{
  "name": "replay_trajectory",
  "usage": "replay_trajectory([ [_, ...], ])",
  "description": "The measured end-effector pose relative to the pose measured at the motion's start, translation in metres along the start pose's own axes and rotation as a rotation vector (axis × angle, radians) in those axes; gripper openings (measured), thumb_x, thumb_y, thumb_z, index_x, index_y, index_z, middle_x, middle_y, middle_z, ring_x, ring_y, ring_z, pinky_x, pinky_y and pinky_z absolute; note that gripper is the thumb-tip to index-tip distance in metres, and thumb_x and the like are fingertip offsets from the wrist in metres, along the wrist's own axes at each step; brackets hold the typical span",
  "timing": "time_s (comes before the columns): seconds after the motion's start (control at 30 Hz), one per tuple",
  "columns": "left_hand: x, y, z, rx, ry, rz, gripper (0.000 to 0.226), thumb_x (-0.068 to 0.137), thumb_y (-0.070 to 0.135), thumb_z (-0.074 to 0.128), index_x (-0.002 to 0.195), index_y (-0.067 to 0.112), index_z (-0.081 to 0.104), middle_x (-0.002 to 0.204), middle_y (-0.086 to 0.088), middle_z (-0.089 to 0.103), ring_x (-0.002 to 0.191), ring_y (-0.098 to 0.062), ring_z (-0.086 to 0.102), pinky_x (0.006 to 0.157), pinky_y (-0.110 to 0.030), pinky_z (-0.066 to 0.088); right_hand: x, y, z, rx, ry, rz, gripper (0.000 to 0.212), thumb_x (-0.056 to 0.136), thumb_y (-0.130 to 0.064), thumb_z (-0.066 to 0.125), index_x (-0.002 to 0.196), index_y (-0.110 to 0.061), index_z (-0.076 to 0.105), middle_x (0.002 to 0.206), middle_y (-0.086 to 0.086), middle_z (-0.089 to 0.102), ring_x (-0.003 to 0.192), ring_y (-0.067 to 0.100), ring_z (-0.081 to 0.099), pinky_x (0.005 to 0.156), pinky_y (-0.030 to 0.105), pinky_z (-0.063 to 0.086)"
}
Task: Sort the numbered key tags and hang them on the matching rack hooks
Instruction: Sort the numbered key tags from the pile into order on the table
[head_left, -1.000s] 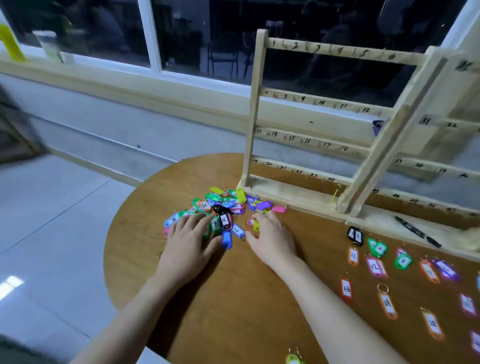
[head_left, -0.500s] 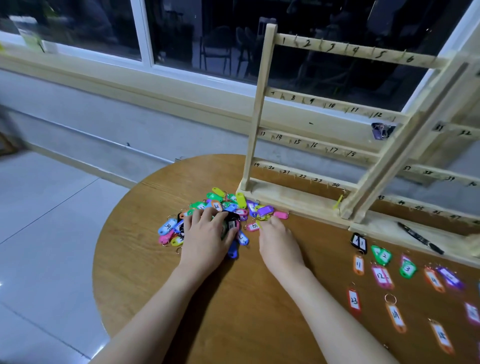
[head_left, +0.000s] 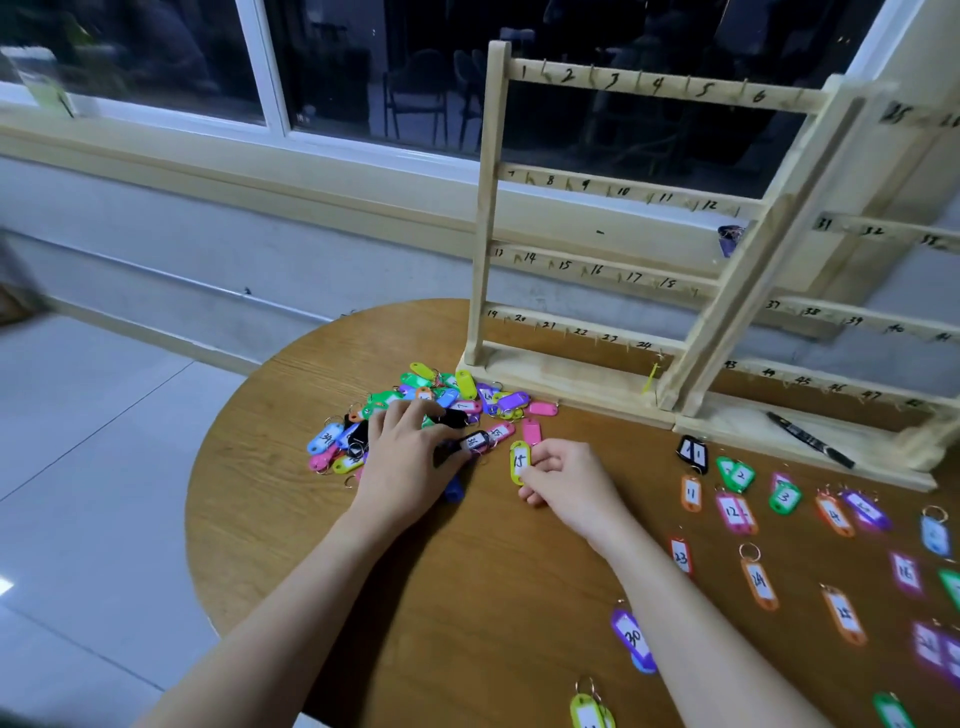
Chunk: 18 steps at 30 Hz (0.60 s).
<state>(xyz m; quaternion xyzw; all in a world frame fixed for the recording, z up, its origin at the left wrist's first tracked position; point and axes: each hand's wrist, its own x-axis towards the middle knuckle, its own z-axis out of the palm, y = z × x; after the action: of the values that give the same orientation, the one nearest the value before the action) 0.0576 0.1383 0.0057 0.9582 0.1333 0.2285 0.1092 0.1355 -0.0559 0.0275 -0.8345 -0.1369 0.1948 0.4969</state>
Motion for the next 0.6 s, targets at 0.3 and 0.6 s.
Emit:
replay_trajectory([
  [0.3,-0.004,0.002,-0.011,-0.222,-0.023,-0.021,0.017,0.085,0.039,0.078,0.091,0.024,0.074,0.099,0.009,0.066,0.101,-0.018,0.049,0.092,-0.032,0.027,-0.011,0.004,0.001,0.015,-0.014,-0.102,0.019,0.093,-0.003,0.065,0.105,-0.017,0.064,0.079,0.002,0.07,0.07,0.012,0.071,0.067,0.023,0.057],
  [0.6,-0.034,0.039,-0.016,-0.665,0.123,-0.193,0.01,0.091,0.021,0.073,0.099,0.025,0.07,0.076,0.01,0.066,0.08,-0.005,0.062,0.089,-0.038,0.047,-0.01,0.007,-0.003,0.026,-0.014,-0.092,0.012,0.098,-0.011,0.062,0.094,-0.022,0.06,0.081,0.002,0.074,0.071,0.01,0.071,0.071,0.024,0.054],
])
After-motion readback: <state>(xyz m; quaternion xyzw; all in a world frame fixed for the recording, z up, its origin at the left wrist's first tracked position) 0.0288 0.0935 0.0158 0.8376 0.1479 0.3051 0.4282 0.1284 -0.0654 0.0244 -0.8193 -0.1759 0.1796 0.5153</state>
